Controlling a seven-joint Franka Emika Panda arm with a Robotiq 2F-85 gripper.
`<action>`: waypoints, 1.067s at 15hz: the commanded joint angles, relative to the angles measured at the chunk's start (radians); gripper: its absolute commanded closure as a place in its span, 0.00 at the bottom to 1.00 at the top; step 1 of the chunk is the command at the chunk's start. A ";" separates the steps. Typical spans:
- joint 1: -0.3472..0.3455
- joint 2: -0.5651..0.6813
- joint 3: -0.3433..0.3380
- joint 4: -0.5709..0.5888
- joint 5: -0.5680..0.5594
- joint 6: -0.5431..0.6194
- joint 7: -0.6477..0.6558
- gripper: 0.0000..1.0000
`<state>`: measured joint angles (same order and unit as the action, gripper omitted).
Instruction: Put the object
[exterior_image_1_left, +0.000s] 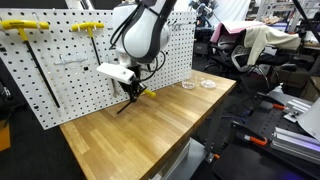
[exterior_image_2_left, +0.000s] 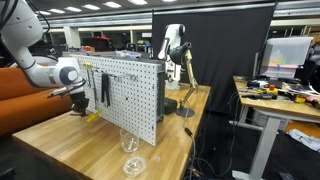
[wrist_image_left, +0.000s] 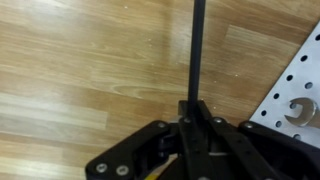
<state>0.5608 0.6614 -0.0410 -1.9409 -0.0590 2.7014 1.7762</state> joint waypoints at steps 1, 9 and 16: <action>0.003 -0.114 0.024 -0.085 -0.054 -0.184 -0.058 0.98; -0.009 -0.200 0.063 -0.092 -0.276 -0.325 -0.125 0.98; -0.013 -0.183 0.102 -0.082 -0.408 -0.208 -0.315 0.98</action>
<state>0.5696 0.4840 0.0435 -2.0172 -0.4260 2.4407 1.5428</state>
